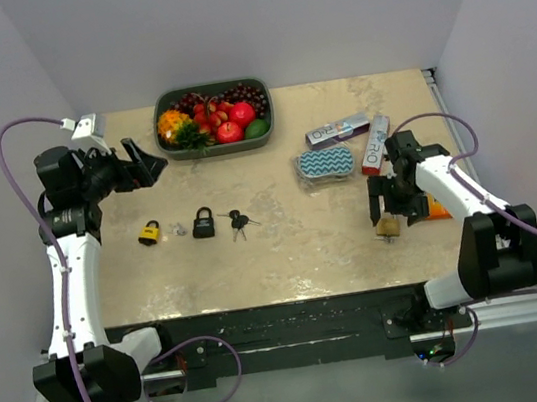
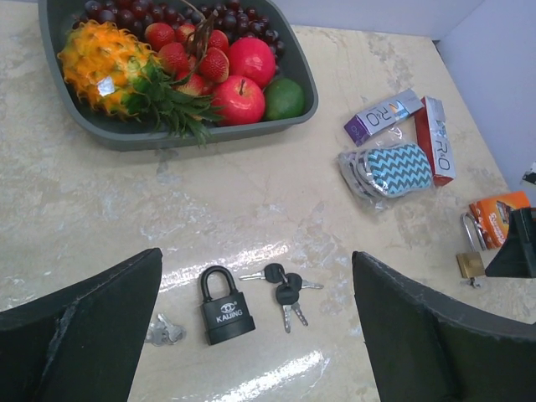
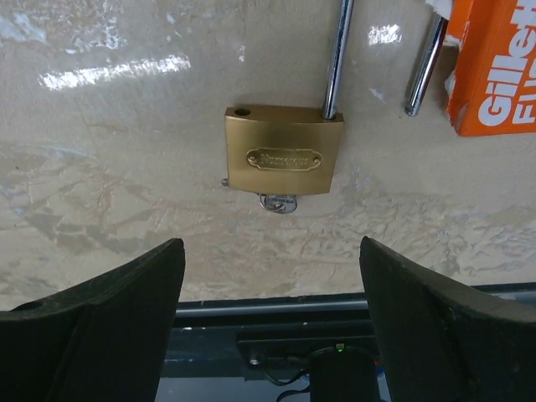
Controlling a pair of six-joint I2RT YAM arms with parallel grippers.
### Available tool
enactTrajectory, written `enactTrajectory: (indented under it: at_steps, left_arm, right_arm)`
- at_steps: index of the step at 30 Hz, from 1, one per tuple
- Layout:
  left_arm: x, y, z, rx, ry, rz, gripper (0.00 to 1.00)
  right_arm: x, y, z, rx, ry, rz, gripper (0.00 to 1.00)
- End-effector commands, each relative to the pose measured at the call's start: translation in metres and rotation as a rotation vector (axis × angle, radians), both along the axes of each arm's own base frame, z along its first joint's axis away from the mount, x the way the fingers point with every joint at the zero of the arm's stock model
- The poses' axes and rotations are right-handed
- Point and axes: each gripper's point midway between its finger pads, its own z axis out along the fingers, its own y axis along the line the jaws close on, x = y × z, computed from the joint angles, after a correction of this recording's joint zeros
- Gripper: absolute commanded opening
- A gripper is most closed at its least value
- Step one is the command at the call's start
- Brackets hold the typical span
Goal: Lock with the key
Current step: Pick up the lock from the center of the board.
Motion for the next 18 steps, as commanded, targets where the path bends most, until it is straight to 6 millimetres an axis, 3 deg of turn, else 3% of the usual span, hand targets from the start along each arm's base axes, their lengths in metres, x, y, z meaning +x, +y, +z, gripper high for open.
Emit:
enactTrajectory:
  at_steps: [1,3,8,18]
  left_arm:
    - [0.006,0.003,0.014,-0.025,-0.045,0.023,0.99]
    - [0.008,0.004,0.012,-0.036,-0.036,0.036,0.99]
    - [0.012,0.004,0.007,-0.069,-0.003,0.053,0.99]
    - [0.019,0.01,0.001,-0.074,0.014,0.092,0.99]
  right_arm:
    - [0.021,-0.003,0.002,-0.027,-0.062,-0.067,0.87]
    - [0.021,-0.006,-0.009,-0.043,-0.047,-0.094,0.88]
    - [0.03,-0.009,-0.017,-0.061,-0.052,-0.105,0.91]
    - [0.031,-0.008,-0.038,-0.066,0.023,-0.099,0.92]
